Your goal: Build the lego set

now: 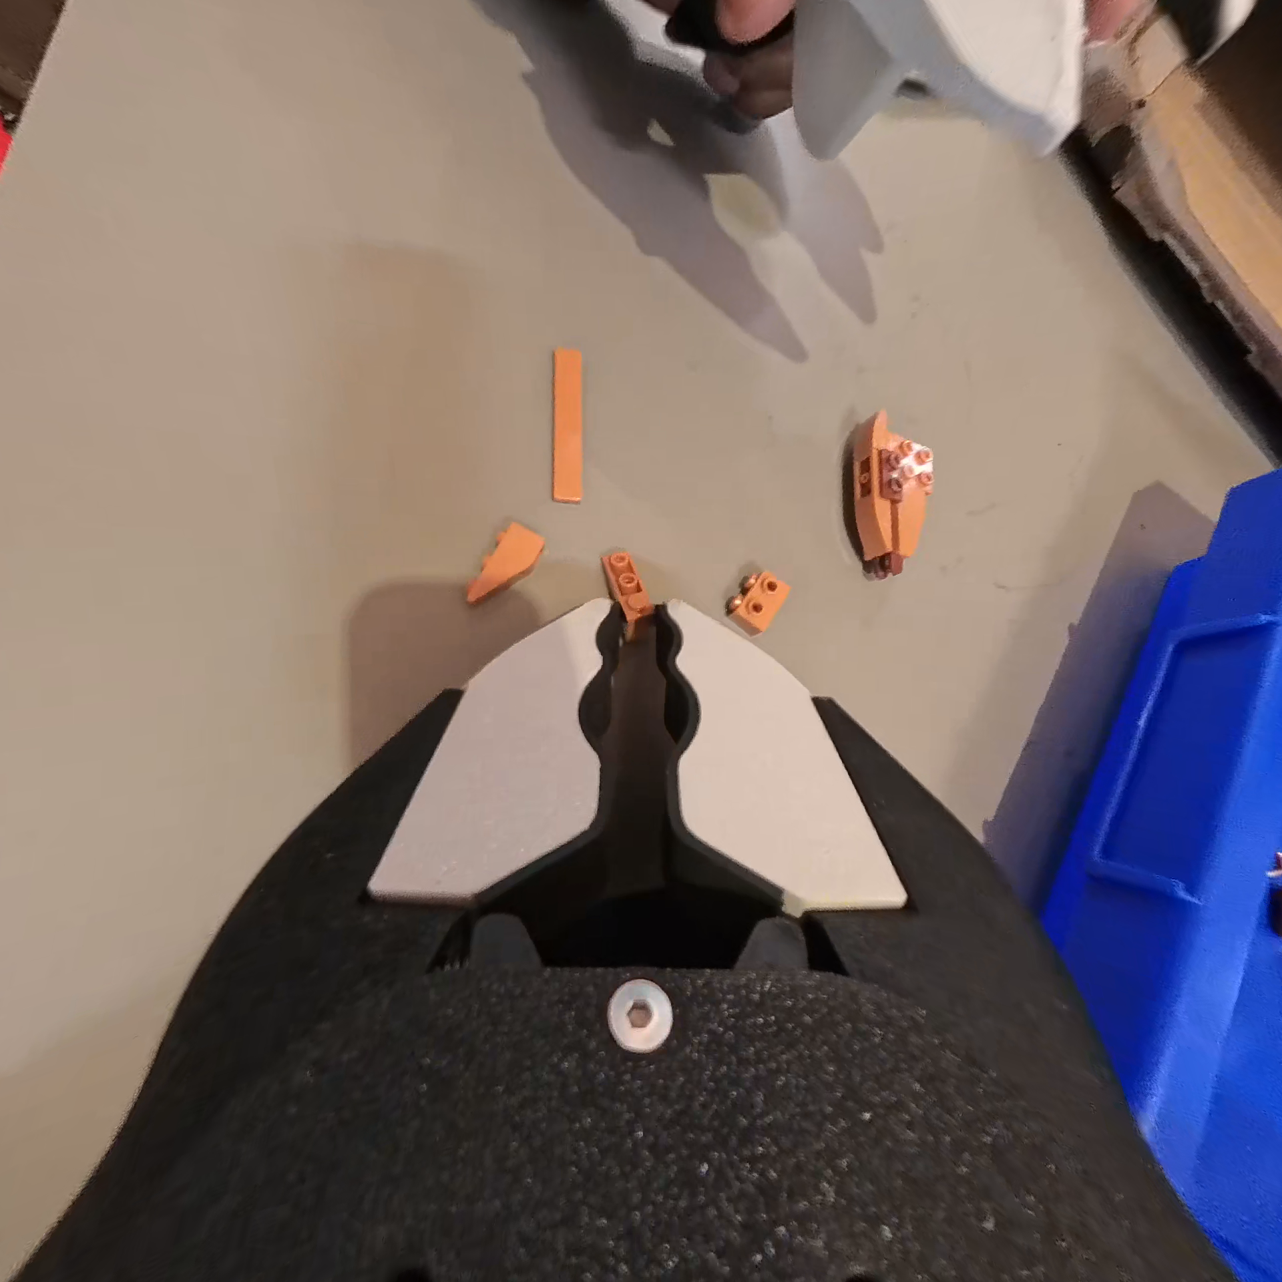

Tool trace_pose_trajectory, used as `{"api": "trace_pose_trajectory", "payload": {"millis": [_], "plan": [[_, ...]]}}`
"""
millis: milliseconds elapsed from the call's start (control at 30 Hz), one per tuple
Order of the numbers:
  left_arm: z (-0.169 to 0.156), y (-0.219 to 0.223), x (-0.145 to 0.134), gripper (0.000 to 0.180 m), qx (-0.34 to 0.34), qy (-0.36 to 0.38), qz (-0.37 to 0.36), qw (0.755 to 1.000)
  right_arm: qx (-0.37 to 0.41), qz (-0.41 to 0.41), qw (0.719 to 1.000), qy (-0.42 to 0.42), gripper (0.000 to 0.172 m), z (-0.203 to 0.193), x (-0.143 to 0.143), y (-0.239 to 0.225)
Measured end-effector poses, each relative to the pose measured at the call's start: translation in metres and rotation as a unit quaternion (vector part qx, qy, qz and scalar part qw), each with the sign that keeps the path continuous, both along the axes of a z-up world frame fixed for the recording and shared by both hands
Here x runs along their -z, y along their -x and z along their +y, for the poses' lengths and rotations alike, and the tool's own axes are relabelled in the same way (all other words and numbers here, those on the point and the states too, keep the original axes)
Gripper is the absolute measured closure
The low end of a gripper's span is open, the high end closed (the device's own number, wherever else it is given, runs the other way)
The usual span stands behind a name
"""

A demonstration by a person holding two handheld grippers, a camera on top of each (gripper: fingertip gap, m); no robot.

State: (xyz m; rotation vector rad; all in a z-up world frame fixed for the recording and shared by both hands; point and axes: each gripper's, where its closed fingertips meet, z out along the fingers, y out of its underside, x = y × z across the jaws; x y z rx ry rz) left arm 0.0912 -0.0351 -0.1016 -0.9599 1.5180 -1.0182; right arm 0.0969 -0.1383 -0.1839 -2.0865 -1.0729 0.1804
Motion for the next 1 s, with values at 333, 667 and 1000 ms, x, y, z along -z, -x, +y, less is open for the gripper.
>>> {"api": "trace_pose_trajectory", "payload": {"millis": [333,667,1000], "plan": [[-0.05,0.01,0.014,0.152,0.136,-0.03,0.026,0.99,0.07,0.1,0.982,-0.144,0.163,0.039,-0.054,0.007],[-0.068,0.019,0.011,0.162,0.193,-0.028,0.012,0.981,0.059,0.149,0.973,-0.168,0.163,0.041,-0.069,0.019],[-0.072,0.024,0.004,0.173,0.22,0.005,0.005,0.975,0.048,0.15,0.972,-0.175,0.163,0.041,-0.069,0.024]]}}
